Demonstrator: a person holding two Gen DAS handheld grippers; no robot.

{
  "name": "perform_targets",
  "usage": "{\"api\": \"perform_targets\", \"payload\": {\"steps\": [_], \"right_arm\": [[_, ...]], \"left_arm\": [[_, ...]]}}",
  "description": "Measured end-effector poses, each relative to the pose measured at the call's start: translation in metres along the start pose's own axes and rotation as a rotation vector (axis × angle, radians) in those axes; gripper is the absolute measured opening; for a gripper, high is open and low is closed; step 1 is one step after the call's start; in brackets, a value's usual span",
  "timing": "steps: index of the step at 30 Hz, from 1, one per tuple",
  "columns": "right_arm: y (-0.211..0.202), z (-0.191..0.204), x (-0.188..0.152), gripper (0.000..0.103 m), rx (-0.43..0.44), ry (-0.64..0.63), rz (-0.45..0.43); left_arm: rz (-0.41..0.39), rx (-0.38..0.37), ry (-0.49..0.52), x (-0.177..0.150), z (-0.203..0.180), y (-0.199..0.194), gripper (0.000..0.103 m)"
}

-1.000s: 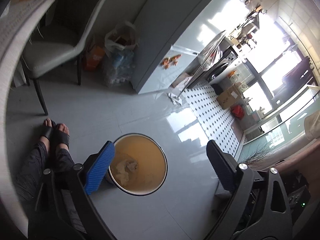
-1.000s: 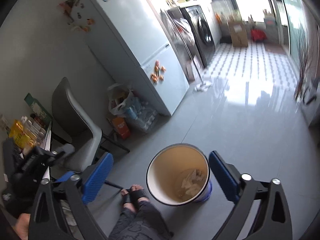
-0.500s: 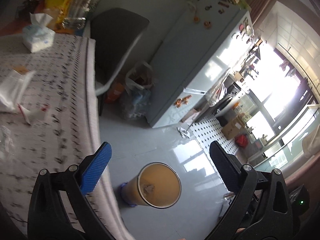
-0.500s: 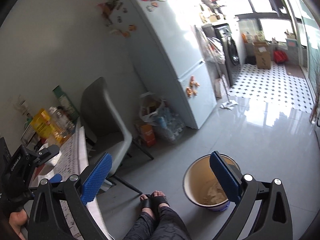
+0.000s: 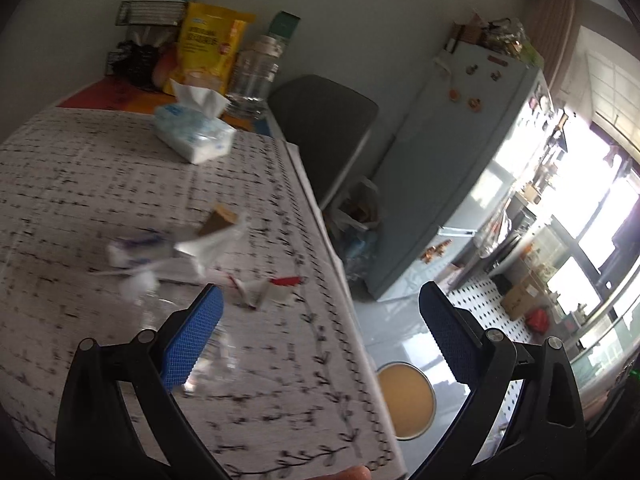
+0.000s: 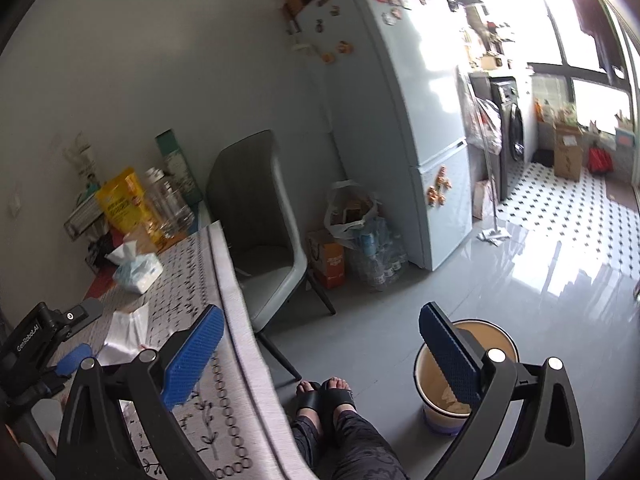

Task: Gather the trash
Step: 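Move both tools back to the table toward the plastic bottle, then grasp the clear plastic bottle with the left gripper and lift it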

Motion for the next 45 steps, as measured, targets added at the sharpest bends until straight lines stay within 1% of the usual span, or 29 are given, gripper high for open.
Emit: {"api": "perform_targets", "payload": {"steps": [3,5,6,8,11,15,17,22,25,29,30,33,37,38,41,44,45], "right_arm": [[0.001,0.023,-0.003,0.096,0.039,-0.040,0.002],[0.000,0.041,-0.006,0.096,0.084,-0.063,-0.002],[0.000,0.048,-0.008,0.096,0.090,-0.075,-0.001],[-0.001,0.061,-0.011,0.096,0.115,-0.098,0.001],[-0.002,0.080,-0.016,0.096,0.175,-0.110,0.004],[-0.003,0.098,-0.023,0.096,0.253,-0.095,0.009],[-0.001,0.104,-0.028,0.096,0.278,-0.101,0.026],[0.002,0.114,-0.040,0.096,0.302,-0.147,0.060],[0.005,0.121,-0.048,0.096,0.314,-0.171,0.100],[0.013,0.123,-0.052,0.096,0.305,-0.176,0.136],[0.015,0.122,-0.054,0.096,0.307,-0.167,0.149],[0.019,0.119,-0.058,0.096,0.305,-0.160,0.165],[0.026,0.113,-0.063,0.096,0.307,-0.150,0.186],[0.028,0.111,-0.064,0.096,0.307,-0.148,0.190],[0.031,0.105,-0.065,0.096,0.304,-0.142,0.194],[0.034,0.097,-0.065,0.096,0.303,-0.129,0.199],[0.035,0.094,-0.065,0.096,0.300,-0.125,0.199]], "left_arm": [[-0.032,0.034,-0.010,0.011,0.025,-0.012,0.097],[-0.045,0.030,-0.019,0.015,0.039,-0.019,0.097],[-0.056,0.027,-0.019,0.017,0.046,-0.023,0.097],[-0.095,0.039,-0.013,0.021,0.058,-0.032,0.097],[-0.145,0.013,-0.001,0.026,0.071,-0.043,0.097],[-0.140,0.003,0.005,0.024,0.085,-0.046,0.097],[-0.144,0.019,-0.009,0.021,0.094,-0.049,0.097],[-0.104,0.021,-0.017,0.015,0.106,-0.048,0.097],[-0.068,0.018,-0.014,0.009,0.113,-0.045,0.097],[-0.012,0.003,-0.107,0.003,0.132,-0.033,0.097],[0.000,-0.001,-0.116,0.001,0.134,-0.030,0.097],[0.035,-0.002,-0.095,-0.006,0.131,-0.020,0.095],[0.082,-0.010,-0.069,-0.018,0.118,-0.006,0.088],[0.092,-0.010,-0.061,-0.020,0.114,-0.003,0.088],[0.112,0.015,-0.040,-0.028,0.107,0.008,0.087],[0.087,0.061,-0.058,-0.026,0.110,0.016,0.083],[0.092,0.070,-0.062,-0.025,0.111,0.021,0.082]]}}
Point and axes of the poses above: each gripper's, at about its wrist camera, not at the fingertips, and y roughly the way its jaws point, z to its left, x to its top, the point moved 9 cm from there along y, roughly the way its jaws point, and after that the axes turned 3 degrees about -y, right-handed, at the moved point
